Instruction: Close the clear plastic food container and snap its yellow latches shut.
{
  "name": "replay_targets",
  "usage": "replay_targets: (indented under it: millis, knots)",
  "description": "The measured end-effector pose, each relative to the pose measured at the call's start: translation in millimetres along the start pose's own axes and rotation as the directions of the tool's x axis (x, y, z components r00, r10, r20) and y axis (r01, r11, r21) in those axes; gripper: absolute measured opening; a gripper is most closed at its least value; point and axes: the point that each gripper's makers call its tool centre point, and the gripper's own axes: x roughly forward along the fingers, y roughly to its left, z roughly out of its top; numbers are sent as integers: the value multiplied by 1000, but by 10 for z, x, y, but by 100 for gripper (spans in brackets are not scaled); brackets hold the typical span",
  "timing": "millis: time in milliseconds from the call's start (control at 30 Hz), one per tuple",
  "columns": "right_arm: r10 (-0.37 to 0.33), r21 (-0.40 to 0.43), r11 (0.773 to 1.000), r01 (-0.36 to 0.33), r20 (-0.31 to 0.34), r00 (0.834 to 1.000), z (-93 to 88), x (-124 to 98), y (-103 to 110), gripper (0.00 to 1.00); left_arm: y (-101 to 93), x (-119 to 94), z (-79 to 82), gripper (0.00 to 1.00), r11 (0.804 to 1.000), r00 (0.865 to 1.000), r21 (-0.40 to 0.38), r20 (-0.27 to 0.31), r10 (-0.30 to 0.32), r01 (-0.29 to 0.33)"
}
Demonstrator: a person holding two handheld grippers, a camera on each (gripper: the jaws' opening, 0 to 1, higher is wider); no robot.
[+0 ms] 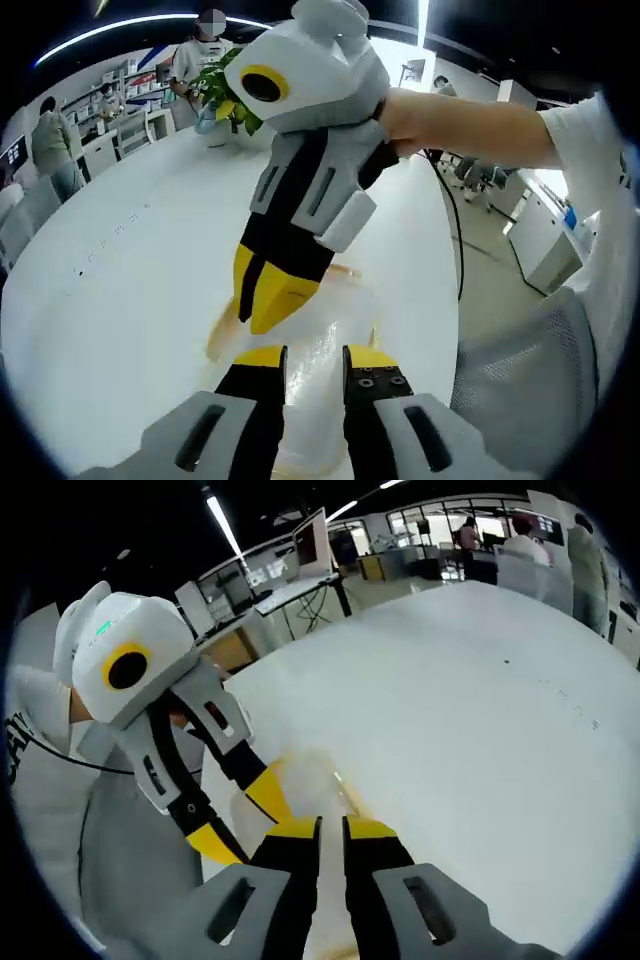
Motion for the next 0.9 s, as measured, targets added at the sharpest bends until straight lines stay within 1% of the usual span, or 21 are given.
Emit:
replay_targets:
  millis: [67, 100, 167, 267, 333, 400, 433, 467, 500, 533, 567, 600, 667, 700, 733, 767, 800, 833, 867, 900]
  knots:
    - [-4, 0, 1000, 4, 11, 1000, 37, 9, -24, 14, -24, 3, 21, 24, 1000, 1000, 23, 9, -3, 3]
    - [-1, -4, 1000, 1, 10, 1000, 46, 21, -26, 14, -29, 7, 22, 26, 999, 1000, 42, 8, 2, -3]
    - [0, -5, 1000, 0, 0, 1000, 46, 44, -43, 14, -48, 11, 0, 26, 998, 1000, 65, -4, 4, -4]
    - [4, -6, 1000, -4, -7, 1000, 50, 67, -71, 16, -73, 17, -42, 28, 996, 1000, 88, -24, 5, -2]
    - [12, 6, 1000, -12, -13, 1000, 46, 87, -81, 21, -77, 19, -64, 31, 994, 999, 110, -33, 16, -12]
    - [27, 36, 999, -26, -28, 999, 17, 117, -86, 27, -80, 23, -83, 34, 990, 999, 138, -43, 30, -23]
    - [31, 42, 999, -29, -32, 999, 6, 129, -93, 28, -80, 24, -98, 35, 988, 998, 155, -50, 35, -27]
    - [36, 47, 998, -34, -40, 999, -13, 143, -100, 28, -85, 28, -116, 36, 983, 997, 182, -57, 43, -32]
    - [39, 50, 998, -37, -47, 998, -31, 151, -103, 27, -96, 32, -127, 38, 980, 997, 194, -61, 48, -35]
    - [44, 49, 998, -41, -52, 998, -49, 165, -110, 27, -116, 37, -149, 38, 973, 996, 227, -72, 51, -33]
    - [46, 49, 998, -43, -54, 997, -54, 170, -120, 28, -126, 43, -158, 39, 969, 996, 244, -73, 56, -36]
    - [56, 48, 997, -53, -59, 997, -63, 171, -119, 29, -133, 52, -181, 40, 958, 994, 284, -85, 65, -38]
    - [101, 11, 995, -100, -73, 992, -73, 167, -71, 31, -154, 72, -207, 41, 945, 993, 324, -96, 75, -40]
    - [126, -17, 992, -129, -94, 987, -90, 161, -51, 32, -162, 82, -226, 42, 938, 991, 345, -108, 80, -39]
    - [128, -21, 991, -131, -120, 985, -117, 156, -55, 32, -159, 90, -214, 42, 925, 991, 377, -101, 91, -47]
    - [122, -35, 991, -130, -166, 979, -165, 148, -76, 33, -176, 102, -220, 42, 922, 990, 385, -103, 94, -48]
    - [119, -51, 990, -131, -186, 975, -168, 160, -98, 32, -181, 109, -214, 42, 921, 991, 387, -100, 94, -48]
    - [118, -69, 989, -134, -197, 973, -162, 171, -113, 30, -172, 112, -204, 41, 922, 990, 385, -98, 98, -53]
    - [128, -65, 988, -143, -190, 973, -137, 187, -96, 31, -166, 115, -198, 41, 921, 990, 386, -97, 100, -56]
    - [136, -60, 987, -151, -207, 969, -144, 196, -88, 30, -155, 118, -191, 40, 920, 990, 386, -94, 104, -60]
